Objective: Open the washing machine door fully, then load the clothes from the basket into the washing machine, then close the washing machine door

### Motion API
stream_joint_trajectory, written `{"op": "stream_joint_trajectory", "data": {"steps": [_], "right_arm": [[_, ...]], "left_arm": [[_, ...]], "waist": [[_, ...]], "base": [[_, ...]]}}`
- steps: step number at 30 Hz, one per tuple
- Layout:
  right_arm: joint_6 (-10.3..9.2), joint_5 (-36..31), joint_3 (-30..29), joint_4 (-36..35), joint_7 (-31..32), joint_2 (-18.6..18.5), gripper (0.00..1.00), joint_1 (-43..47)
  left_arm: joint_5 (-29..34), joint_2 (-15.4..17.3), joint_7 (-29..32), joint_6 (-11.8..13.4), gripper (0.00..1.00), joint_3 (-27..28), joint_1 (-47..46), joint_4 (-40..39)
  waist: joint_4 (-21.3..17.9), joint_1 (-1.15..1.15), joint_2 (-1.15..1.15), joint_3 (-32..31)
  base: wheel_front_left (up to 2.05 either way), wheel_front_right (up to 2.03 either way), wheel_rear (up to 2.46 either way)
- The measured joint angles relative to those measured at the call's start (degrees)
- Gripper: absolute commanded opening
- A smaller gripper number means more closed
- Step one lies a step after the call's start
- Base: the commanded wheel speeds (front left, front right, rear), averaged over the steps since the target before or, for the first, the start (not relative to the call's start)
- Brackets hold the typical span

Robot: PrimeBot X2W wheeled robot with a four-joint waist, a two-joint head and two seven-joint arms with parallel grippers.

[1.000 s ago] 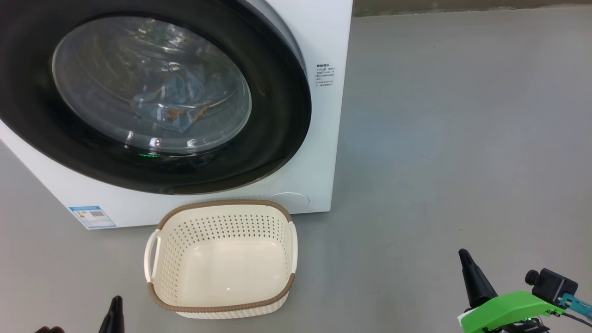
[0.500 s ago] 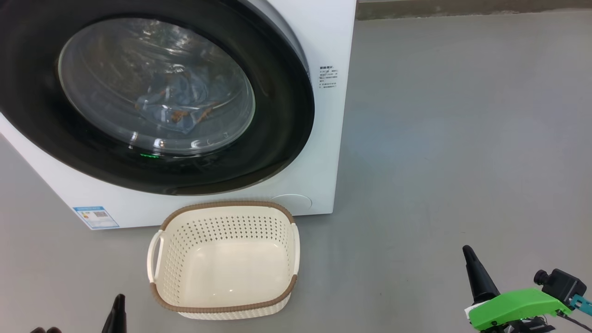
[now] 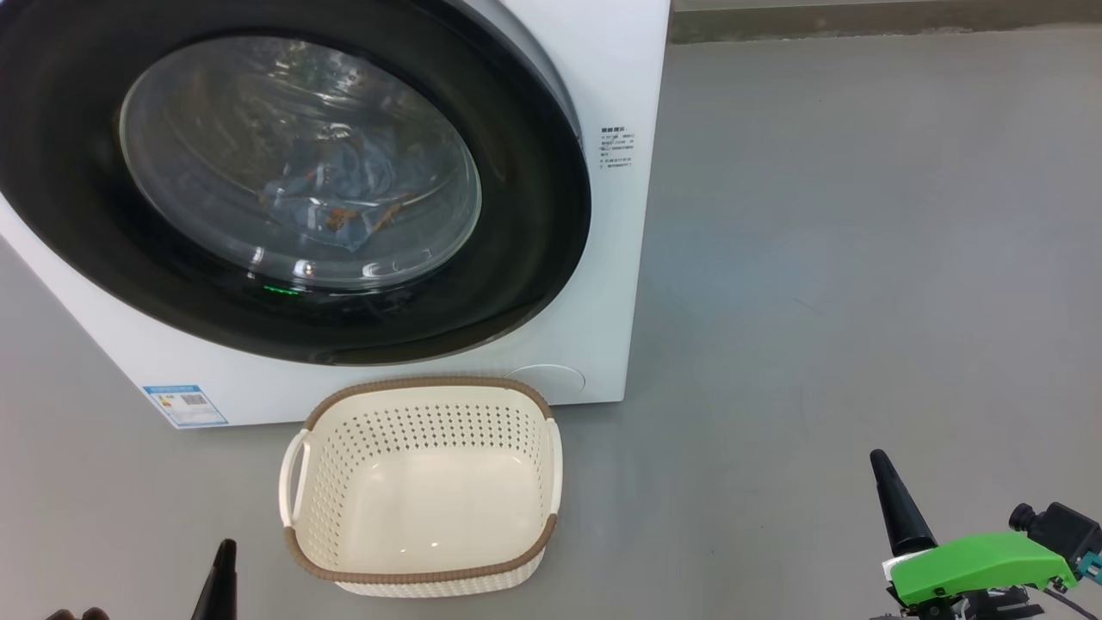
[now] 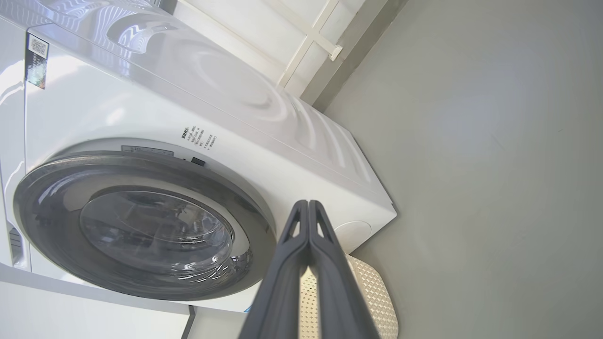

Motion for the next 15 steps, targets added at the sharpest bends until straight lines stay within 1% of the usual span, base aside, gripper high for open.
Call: {"op": "stream_joint_trajectory", "data": {"steps": [11,15], "right_arm": [[0.00,6.2,-1.0,-1.0,1.8,0.6,0.00,0.0],[0.00,7.5,-1.4,-1.3,2.3,0.7,0.00,0.0]], "left_arm": [[-6.0,-0.4,1.9,0.0,0.00,0.5,-1.1,-0.5],[-7.9,-0.6,2.3,0.0,0.00,0.6,-1.2,-0.5]], "waist": [[0.4,0.00,0.00,-0.4],[0.5,0.00,0.00,-0.5]], "base": [[0.00,0.00,0.00],[0.00,0.00,0.00]]}}
